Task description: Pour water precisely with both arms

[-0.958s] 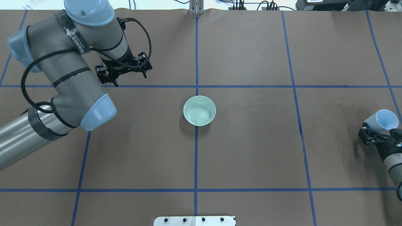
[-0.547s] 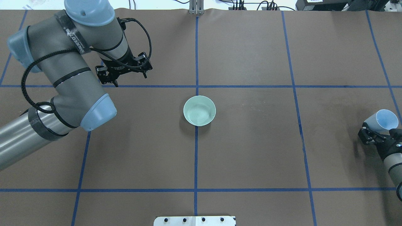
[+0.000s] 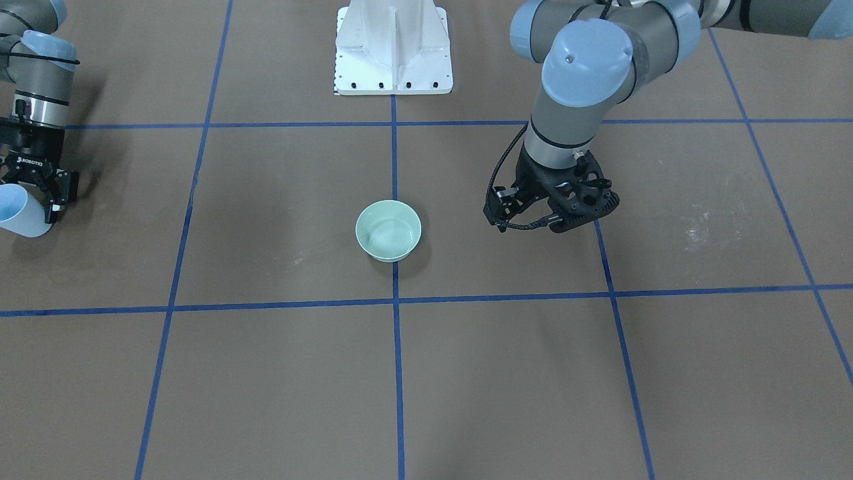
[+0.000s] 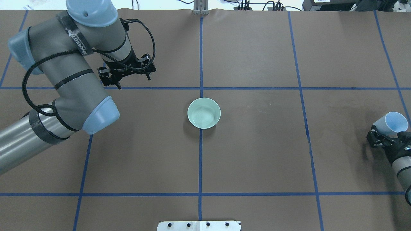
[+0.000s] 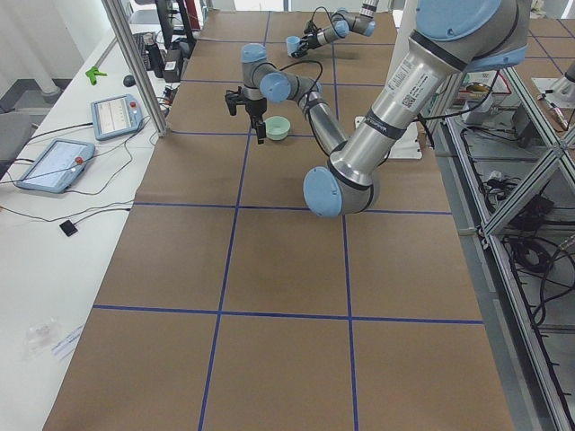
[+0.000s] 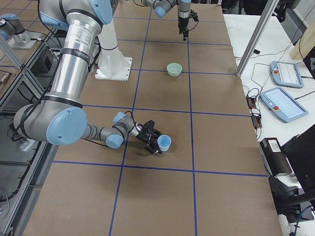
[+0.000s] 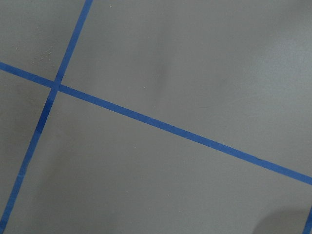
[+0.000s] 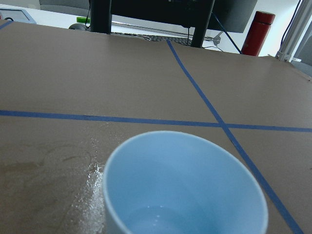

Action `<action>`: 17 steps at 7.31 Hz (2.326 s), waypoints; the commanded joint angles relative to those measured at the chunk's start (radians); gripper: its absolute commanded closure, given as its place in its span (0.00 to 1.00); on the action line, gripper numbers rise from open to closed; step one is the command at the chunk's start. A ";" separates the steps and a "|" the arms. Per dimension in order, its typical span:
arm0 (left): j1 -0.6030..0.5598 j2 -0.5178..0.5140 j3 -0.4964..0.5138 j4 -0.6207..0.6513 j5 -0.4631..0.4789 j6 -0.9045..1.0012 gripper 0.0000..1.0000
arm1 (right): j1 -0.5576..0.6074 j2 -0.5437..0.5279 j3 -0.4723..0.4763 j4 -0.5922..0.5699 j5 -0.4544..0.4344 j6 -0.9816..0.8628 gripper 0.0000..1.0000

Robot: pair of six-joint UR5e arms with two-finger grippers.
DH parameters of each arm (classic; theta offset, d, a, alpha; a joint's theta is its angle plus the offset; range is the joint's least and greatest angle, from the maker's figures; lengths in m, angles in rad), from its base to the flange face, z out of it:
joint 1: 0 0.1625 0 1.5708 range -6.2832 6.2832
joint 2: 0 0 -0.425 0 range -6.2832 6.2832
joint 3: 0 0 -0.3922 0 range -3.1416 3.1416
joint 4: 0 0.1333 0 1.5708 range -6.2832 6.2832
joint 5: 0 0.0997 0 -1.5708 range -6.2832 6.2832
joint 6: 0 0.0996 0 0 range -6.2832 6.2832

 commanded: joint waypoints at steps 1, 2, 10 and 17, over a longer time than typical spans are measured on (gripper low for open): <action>0.000 0.000 0.000 0.000 0.000 -0.001 0.00 | 0.012 0.001 0.001 0.001 0.000 0.002 0.43; 0.002 0.000 0.000 0.000 0.000 -0.001 0.00 | 0.020 0.001 0.001 0.024 0.002 -0.003 0.67; 0.002 0.000 -0.002 -0.002 -0.002 0.000 0.00 | 0.378 0.198 0.002 0.453 0.390 -0.771 1.00; -0.038 0.029 -0.055 -0.003 -0.002 0.135 0.00 | 0.373 0.473 0.018 0.389 0.759 -0.885 1.00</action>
